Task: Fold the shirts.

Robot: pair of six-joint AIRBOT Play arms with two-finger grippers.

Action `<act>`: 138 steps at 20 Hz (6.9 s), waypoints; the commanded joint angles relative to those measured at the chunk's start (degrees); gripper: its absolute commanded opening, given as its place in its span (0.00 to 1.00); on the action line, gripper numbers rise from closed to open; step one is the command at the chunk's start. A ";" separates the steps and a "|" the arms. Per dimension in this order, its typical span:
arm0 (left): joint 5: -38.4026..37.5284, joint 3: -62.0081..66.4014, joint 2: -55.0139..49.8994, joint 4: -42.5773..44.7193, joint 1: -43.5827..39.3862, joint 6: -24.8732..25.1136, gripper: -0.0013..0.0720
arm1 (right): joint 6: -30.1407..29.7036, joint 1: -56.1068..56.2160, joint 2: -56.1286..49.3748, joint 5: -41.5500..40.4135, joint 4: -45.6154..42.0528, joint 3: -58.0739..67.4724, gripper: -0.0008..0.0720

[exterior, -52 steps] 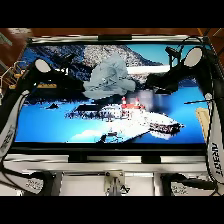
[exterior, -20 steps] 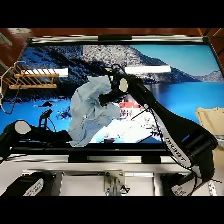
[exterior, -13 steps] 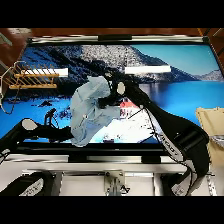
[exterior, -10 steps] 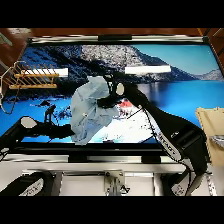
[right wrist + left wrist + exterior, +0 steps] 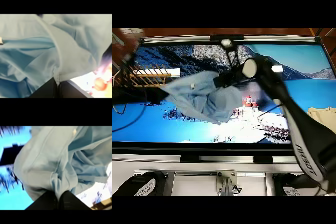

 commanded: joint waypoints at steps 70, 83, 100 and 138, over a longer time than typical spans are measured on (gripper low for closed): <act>-11.19 17.22 -15.80 3.43 -5.86 -2.29 0.09 | 10.51 0.57 -0.17 20.35 -12.11 1.16 0.10; -25.18 23.69 -5.11 10.82 -8.41 -11.02 0.09 | 16.15 9.27 14.32 45.22 -18.43 12.87 0.10; -12.76 -5.66 -3.78 10.88 -11.08 -9.88 0.97 | 18.14 12.07 11.34 33.51 -17.79 -7.54 0.10; -5.35 31.26 -54.77 12.22 46.97 20.63 0.79 | 27.78 12.07 8.15 29.94 -14.64 -7.54 0.10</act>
